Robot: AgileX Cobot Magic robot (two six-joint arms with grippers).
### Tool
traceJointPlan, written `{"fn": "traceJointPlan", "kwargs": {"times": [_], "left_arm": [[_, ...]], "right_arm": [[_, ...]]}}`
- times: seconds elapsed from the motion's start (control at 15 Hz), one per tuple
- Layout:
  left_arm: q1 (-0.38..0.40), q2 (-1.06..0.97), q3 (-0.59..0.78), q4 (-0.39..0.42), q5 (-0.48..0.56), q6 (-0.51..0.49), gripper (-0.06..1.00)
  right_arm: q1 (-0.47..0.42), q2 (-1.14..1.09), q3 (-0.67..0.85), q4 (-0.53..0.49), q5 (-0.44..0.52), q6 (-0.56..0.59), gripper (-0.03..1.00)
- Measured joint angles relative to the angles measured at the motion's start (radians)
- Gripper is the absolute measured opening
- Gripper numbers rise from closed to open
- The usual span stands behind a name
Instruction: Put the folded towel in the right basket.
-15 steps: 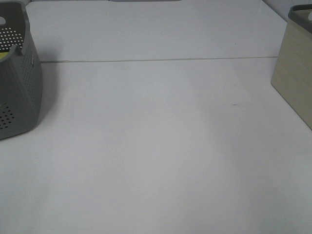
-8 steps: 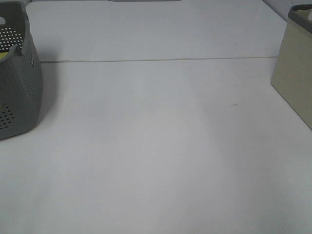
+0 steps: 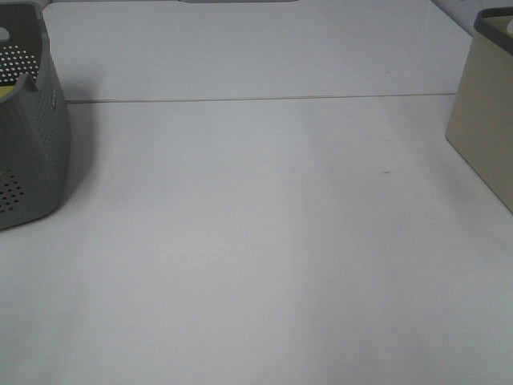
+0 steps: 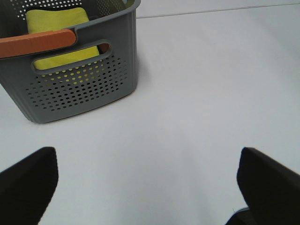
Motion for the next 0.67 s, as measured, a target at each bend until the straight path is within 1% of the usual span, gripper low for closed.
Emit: {"fn": "traceJointPlan", "kwargs": {"times": [0.07, 0.13, 0.27, 0.33, 0.47, 0.6, 0.67], "left_arm": [[0.0, 0.0, 0.0, 0.0, 0.0, 0.0, 0.96], [0.0, 0.0, 0.0, 0.0, 0.0, 0.0, 0.96], [0.0, 0.0, 0.0, 0.0, 0.0, 0.0, 0.96], [0.0, 0.0, 0.0, 0.0, 0.0, 0.0, 0.96], [0.0, 0.0, 0.0, 0.0, 0.0, 0.0, 0.96], [0.0, 0.0, 0.0, 0.0, 0.0, 0.0, 0.96], [0.0, 0.0, 0.0, 0.0, 0.0, 0.0, 0.96]], "right_arm": [[0.001, -0.118, 0.174, 0.017, -0.011, 0.0, 0.97], [0.001, -0.277, 0.377, 0.041, -0.07, 0.001, 0.97], [0.001, -0.601, 0.723, 0.085, -0.19, 0.002, 0.97], [0.001, -0.748, 0.857, 0.097, -0.21, 0.002, 0.97], [0.001, -1.054, 1.071, 0.1, -0.212, 0.002, 0.97], [0.001, -1.285, 1.189, 0.095, -0.205, 0.002, 0.97], [0.001, -1.388, 1.212, 0.085, -0.19, 0.002, 0.97]]}}
